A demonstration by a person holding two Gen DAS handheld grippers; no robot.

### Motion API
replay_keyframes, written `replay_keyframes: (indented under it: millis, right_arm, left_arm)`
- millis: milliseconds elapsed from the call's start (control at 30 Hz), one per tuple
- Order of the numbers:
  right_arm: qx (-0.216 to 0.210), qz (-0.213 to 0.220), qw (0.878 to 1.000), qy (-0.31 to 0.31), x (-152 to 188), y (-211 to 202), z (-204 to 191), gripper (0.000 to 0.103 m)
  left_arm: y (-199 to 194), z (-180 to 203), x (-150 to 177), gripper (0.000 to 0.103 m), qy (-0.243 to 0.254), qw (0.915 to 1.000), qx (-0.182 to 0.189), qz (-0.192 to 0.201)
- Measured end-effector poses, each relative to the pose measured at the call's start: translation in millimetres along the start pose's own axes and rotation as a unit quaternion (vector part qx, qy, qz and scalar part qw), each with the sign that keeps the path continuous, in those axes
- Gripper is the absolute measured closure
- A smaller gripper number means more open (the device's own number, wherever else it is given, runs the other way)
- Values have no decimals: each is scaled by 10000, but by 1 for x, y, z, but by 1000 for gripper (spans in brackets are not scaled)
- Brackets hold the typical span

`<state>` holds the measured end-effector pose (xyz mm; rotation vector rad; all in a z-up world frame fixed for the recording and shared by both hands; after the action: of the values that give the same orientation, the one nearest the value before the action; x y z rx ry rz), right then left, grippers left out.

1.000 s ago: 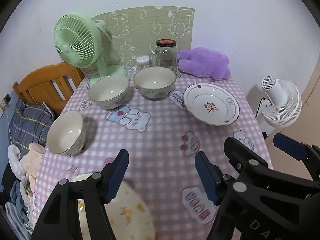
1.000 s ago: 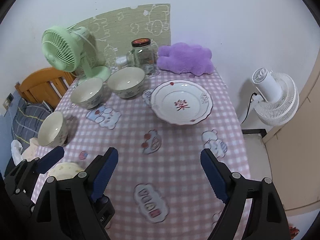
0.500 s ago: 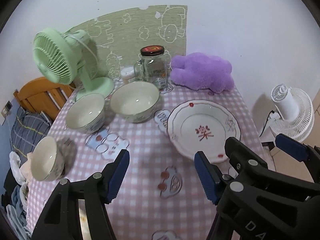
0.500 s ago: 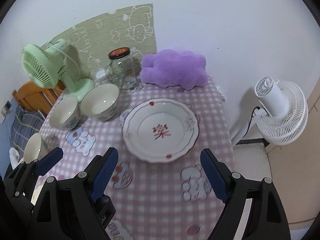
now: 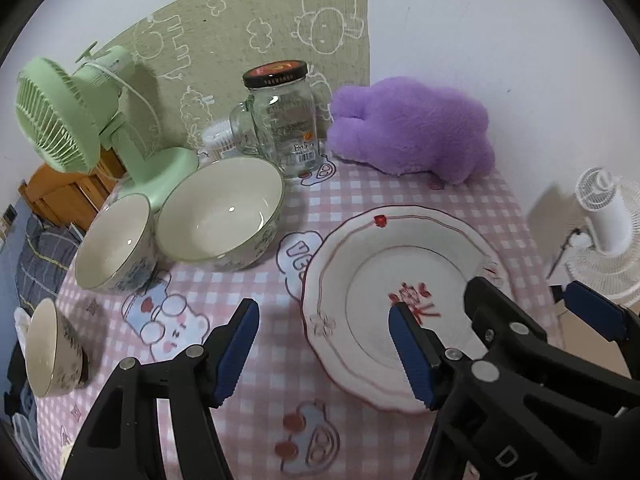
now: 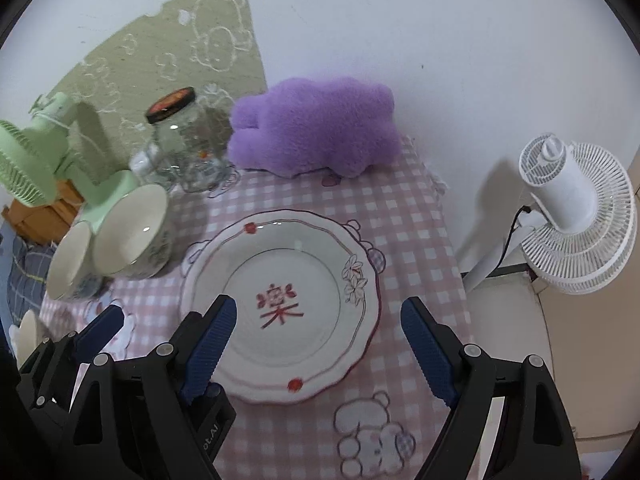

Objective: Organize plates and bowls

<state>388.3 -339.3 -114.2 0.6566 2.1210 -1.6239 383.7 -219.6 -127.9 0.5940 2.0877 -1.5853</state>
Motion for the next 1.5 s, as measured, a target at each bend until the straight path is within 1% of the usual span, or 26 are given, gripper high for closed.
replay_keyframes:
  millis: [200,267,500,567,700,767,967,1033,1167,1300,1500]
  right_arm:
    - [5,-76,9999,96,-1,31,14,17]
    - [24,-133,9999,107,-1,42,17,22]
    - [75,-284,9994,201,6,67,26,25]
    - [83,-325,9991,244,8,72,28,27]
    - [125,-287,9992,234,7,76,32,30]
    - [86,-292,9992,263,6,78,33,34]
    - [103,-327,9990,279,3,82,33,35]
    - [121,-337,9990,269,3,82,33,35]
    - [151,-332,9991,237,4,81,33,37]
    - [186,-386,9988,243,7,77,32,37]
    - [212,-531,9980,256,25,65,25,37]
  left_arm:
    - [33,8,2,34,26,9997,-71,-211]
    - [43,10,4,34,56,9996,-76,-276]
    - [67,17,15,34,163,9990,-70,-409]
    - [71,19,17,34,180,9989,-33,-429]
    - [73,24,13,35,242,9991,-4,-345]
    - [75,24,12,35,200,9991,23,-367]
    - [77,23,11,33,226,9989,62,-397]
    - [76,24,10,36,242,9989,83,-383]
    - [74,24,12,36,258,9989,132,-366]
    - [69,22,17,37,317,9984,190,-436]
    - [57,13,37,37,321,9974,237,-607]
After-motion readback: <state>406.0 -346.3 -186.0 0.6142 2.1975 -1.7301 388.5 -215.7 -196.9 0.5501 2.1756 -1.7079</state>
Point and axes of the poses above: each gripper's, at about its wrist camera, not at the fingertips, and y roughly the way its jaws point, z to its right, x to its underside, the point moved 6 cm from there along y, roughly the way its jaws point, and after that the axes turned 11 degrees about -x, right-handed, at the moved point
